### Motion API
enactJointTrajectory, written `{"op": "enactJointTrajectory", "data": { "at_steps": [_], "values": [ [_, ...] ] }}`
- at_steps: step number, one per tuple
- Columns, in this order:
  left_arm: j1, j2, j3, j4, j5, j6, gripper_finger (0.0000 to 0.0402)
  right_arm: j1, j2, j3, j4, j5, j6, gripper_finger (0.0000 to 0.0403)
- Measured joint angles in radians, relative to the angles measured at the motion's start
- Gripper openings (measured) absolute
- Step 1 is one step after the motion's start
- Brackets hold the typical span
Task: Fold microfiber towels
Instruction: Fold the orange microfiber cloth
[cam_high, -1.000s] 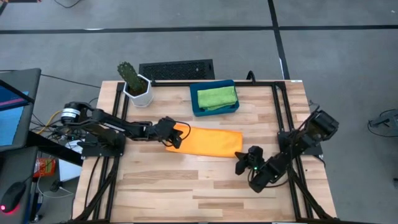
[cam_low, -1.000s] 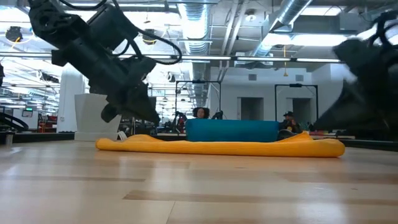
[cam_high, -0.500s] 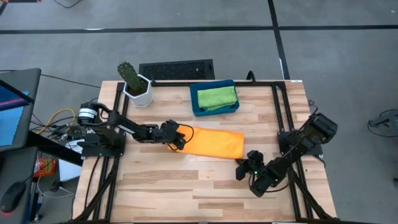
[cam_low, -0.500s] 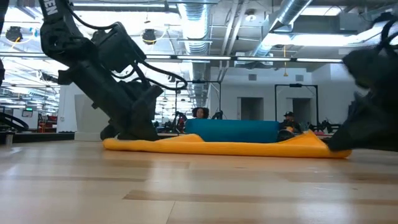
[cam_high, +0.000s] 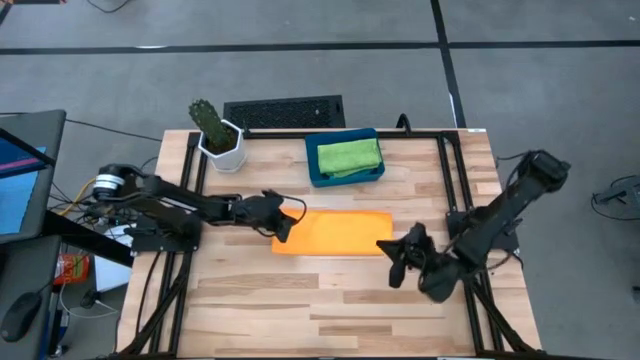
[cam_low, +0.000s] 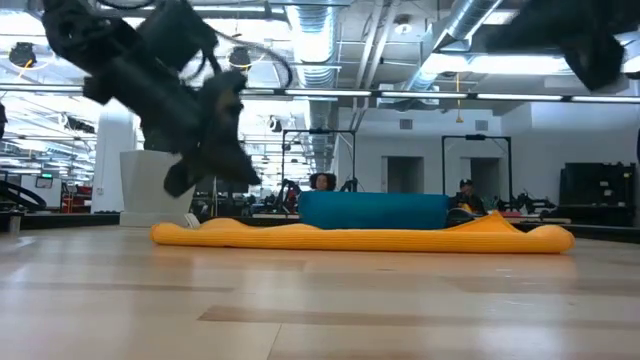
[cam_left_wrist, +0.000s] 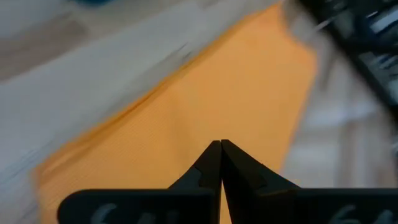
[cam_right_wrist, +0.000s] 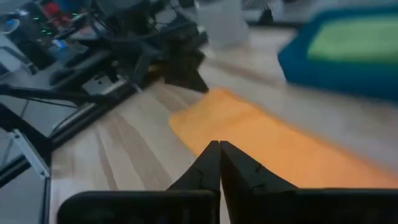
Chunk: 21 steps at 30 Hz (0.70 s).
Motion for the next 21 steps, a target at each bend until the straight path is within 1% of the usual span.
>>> {"op": "enactJointTrajectory", "data": {
  "at_steps": [2,3,5,6,7,10,12,14,17,21],
  "values": [
    [-0.001,-0.043,0.001,0.006,-0.002,0.0,0.0,-0.016,-0.056,0.007,-0.001,0.007,-0.104,0.0028],
    [-0.005,-0.059,0.001,0.011,-0.011,0.0,0.0,-0.026,-0.073,0.006,-0.005,0.016,-0.131,0.0025],
    [-0.016,-0.068,0.002,0.025,-0.048,-0.005,0.0,-0.037,-0.084,-0.024,0.005,0.057,-0.131,0.0017],
    [-0.024,-0.067,0.002,0.036,-0.066,-0.006,0.0,-0.034,-0.083,-0.049,0.004,0.075,-0.105,0.0013],
    [-0.035,-0.065,0.002,0.051,-0.076,0.001,0.0,-0.028,-0.074,-0.076,0.005,0.084,-0.055,0.0009],
    [-0.065,-0.031,0.002,0.106,-0.089,0.042,0.0,-0.001,-0.018,-0.184,0.035,0.085,0.187,0.0009],
    [-0.074,0.002,0.002,0.14,-0.093,0.066,0.0,0.017,0.045,-0.251,0.112,0.086,0.335,0.0015],
    [-0.074,0.038,0.002,0.169,-0.096,0.072,0.0,0.026,0.115,-0.306,0.196,0.102,0.447,0.0019],
    [-0.074,0.113,0.002,0.185,-0.096,0.072,0.0,0.034,0.223,-0.345,0.323,0.105,0.541,0.0018],
    [-0.074,0.218,0.002,0.187,-0.105,0.049,0.0,0.032,0.358,-0.345,0.421,0.075,0.582,0.001]
  ]
}}
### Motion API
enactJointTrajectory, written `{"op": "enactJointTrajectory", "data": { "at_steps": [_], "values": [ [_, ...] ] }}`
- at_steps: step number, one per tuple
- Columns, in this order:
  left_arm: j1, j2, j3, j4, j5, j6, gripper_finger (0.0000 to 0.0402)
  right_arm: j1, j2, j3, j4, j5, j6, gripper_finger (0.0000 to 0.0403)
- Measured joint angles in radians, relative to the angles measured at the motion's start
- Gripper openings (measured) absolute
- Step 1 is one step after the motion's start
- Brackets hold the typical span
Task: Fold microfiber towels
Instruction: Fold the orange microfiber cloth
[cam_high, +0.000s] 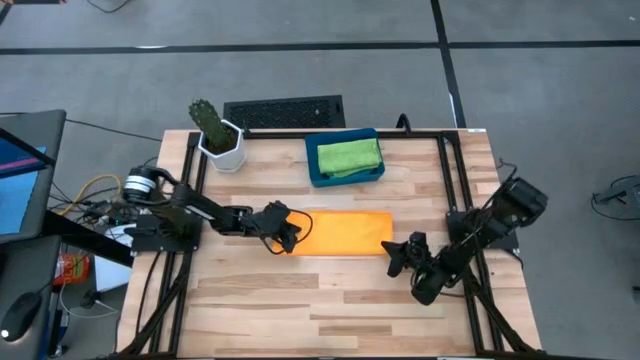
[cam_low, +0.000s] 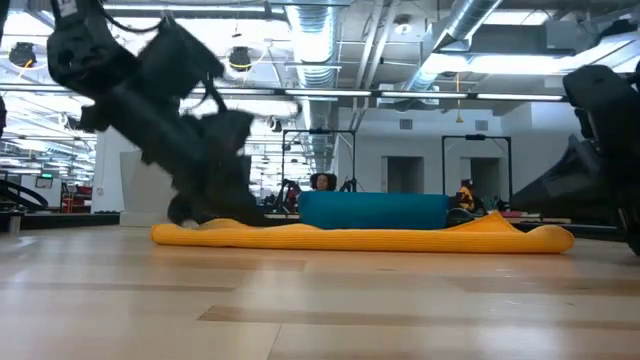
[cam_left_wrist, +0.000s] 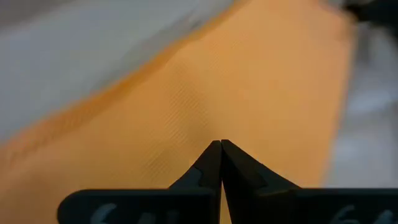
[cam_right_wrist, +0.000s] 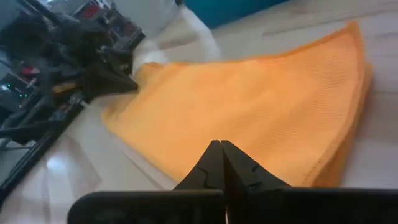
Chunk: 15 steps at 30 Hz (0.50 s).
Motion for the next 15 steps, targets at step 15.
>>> {"op": "enactJointTrajectory", "data": {
  "at_steps": [15],
  "values": [
    [0.011,-0.072,-0.001,-0.007,0.056,-0.116,0.0,-0.009,-0.236,0.067,-0.033,-0.029,-0.253,0.0017]
  ]
}}
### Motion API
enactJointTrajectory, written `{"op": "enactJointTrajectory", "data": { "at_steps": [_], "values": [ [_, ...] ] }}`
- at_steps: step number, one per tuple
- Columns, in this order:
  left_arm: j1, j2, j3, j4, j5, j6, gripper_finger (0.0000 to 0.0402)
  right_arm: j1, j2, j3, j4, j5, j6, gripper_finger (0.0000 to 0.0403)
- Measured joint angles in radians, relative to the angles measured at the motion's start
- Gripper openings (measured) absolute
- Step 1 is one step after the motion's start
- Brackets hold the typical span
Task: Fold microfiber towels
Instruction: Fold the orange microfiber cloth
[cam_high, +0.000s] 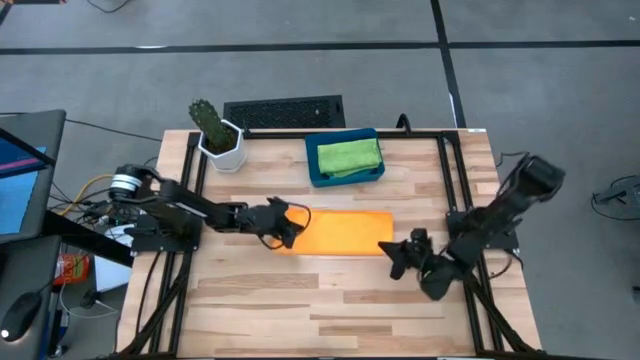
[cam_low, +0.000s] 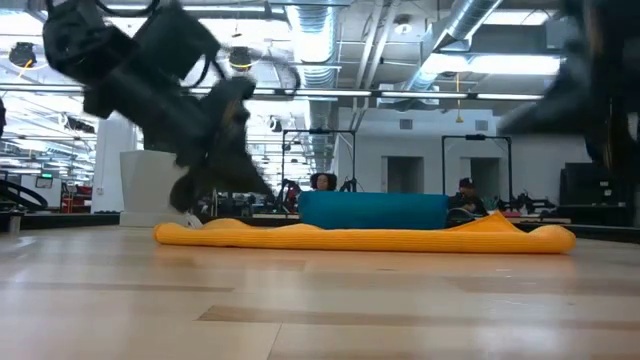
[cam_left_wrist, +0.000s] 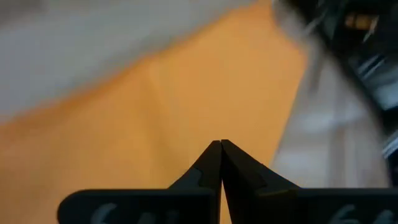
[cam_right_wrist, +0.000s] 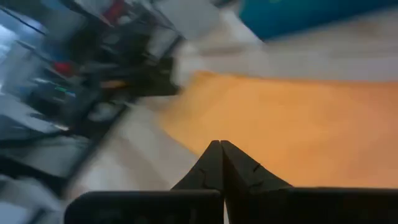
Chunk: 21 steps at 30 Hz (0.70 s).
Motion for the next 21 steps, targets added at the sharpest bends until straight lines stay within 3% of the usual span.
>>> {"op": "enactJointTrajectory", "data": {
  "at_steps": [4,12,16,19,21],
  "values": [
    [0.009,-0.083,0.0,0.011,0.007,0.0,0.0,-0.019,-0.24,0.001,0.087,0.012,-0.277,0.0032],
    [0.011,-0.245,0.016,0.199,0.119,0.019,0.0,-0.079,-0.681,0.089,0.316,-0.023,-1.172,0.0048],
    [0.01,-0.277,0.065,0.122,0.069,0.058,0.0003,-0.122,-0.776,0.104,0.256,0.012,-1.308,0.0038],
    [0.008,-0.27,0.074,0.054,-0.013,0.066,0.0007,-0.154,-0.763,0.085,0.237,-0.007,-1.307,0.0022],
    [0.005,-0.257,0.069,0.038,-0.049,0.064,0.0007,-0.156,-0.719,0.049,0.182,-0.009,-1.211,0.0011]
  ]
}}
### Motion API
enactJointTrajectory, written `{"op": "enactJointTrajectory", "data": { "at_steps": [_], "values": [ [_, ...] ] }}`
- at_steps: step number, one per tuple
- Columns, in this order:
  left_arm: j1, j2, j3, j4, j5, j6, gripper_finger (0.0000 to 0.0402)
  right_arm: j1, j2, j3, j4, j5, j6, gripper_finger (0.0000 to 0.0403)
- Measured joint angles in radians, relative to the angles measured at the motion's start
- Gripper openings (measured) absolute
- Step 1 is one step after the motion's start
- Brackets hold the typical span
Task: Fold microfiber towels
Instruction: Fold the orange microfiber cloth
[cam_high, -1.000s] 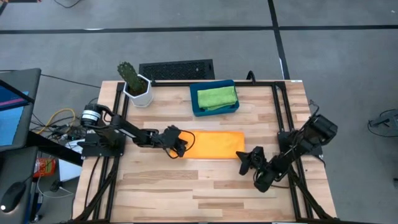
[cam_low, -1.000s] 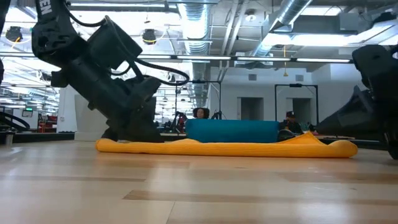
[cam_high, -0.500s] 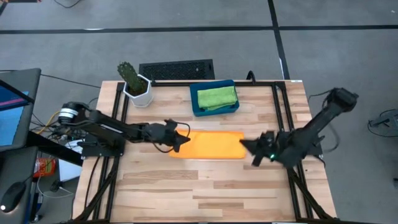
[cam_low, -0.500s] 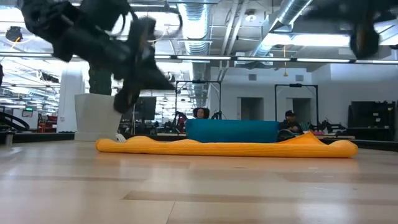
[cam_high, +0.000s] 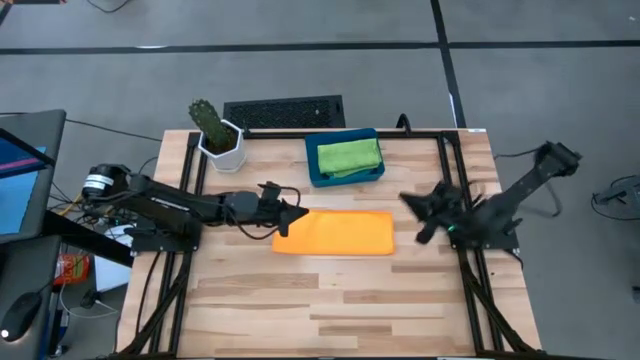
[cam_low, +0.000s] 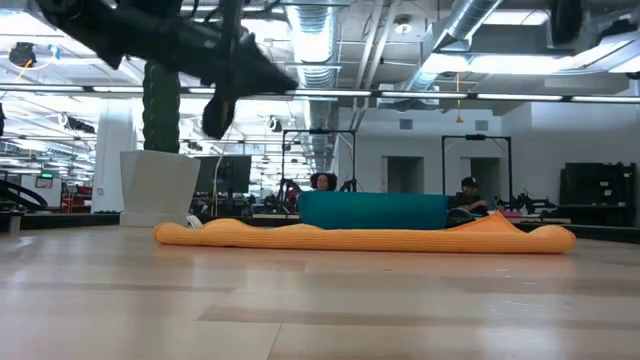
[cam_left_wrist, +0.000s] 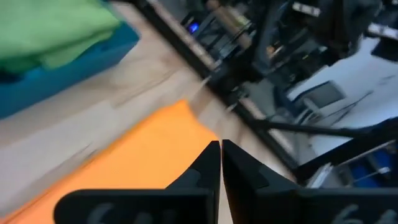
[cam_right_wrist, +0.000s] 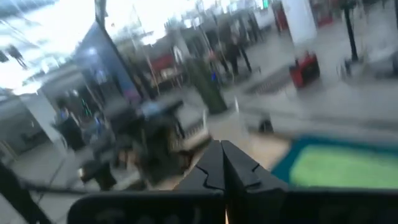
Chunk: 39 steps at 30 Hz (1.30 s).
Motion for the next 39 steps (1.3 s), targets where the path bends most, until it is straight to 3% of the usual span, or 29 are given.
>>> {"op": "enactJointTrajectory", "data": {
  "at_steps": [8,12,15,18,21,23,25,27,29,31,33,36,39],
  "values": [
    [-0.044,0.085,-0.034,0.008,0.002,-0.012,0.0001,0.065,0.418,-0.253,0.05,0.04,0.864,0.0019],
    [-0.058,0.175,-0.034,0.048,-0.006,-0.052,0.0,0.122,0.649,-0.267,0.082,0.108,1.14,0.0007],
    [-0.055,0.234,-0.034,0.152,0.055,-0.102,0.0,0.126,0.757,-0.24,0.141,0.118,1.258,0.0011],
    [-0.047,0.254,-0.034,0.306,0.136,-0.11,0.0,0.125,0.769,-0.176,0.274,0.121,1.07,0.0021],
    [-0.026,0.249,-0.026,0.416,0.192,-0.135,0.0,0.106,0.689,-0.116,0.424,0.102,0.696,0.0024],
    [-0.009,0.227,-0.006,0.464,0.236,-0.161,0.0,0.093,0.562,-0.081,0.564,0.073,0.361,0.0021],
    [-0.001,0.198,0.022,0.481,0.265,-0.15,0.0,0.103,0.389,-0.024,0.72,0.016,-0.073,0.0018],
    [-0.001,0.177,0.042,0.467,0.266,-0.117,0.0,0.151,0.223,0.042,0.754,-0.002,-0.473,0.0016],
    [-0.002,0.167,0.063,0.439,0.252,-0.083,0.0,0.203,0.086,0.094,0.71,0.069,-0.727,0.0016],
    [-0.002,0.165,0.083,0.431,0.239,-0.047,0.0,0.24,-0.027,0.112,0.652,0.153,-0.803,0.0021],
    [-0.002,0.164,0.096,0.431,0.237,-0.022,0.0,0.259,-0.114,0.108,0.553,0.212,-0.759,0.0029],
    [-0.006,0.164,0.107,0.428,0.236,-0.019,0.0,0.271,-0.193,0.078,0.28,0.231,-0.529,0.0037],
    [-0.006,0.164,0.11,0.425,0.177,-0.024,0.0,0.26,-0.215,0.019,-0.003,0.224,-0.2,0.0037]
  ]
}}
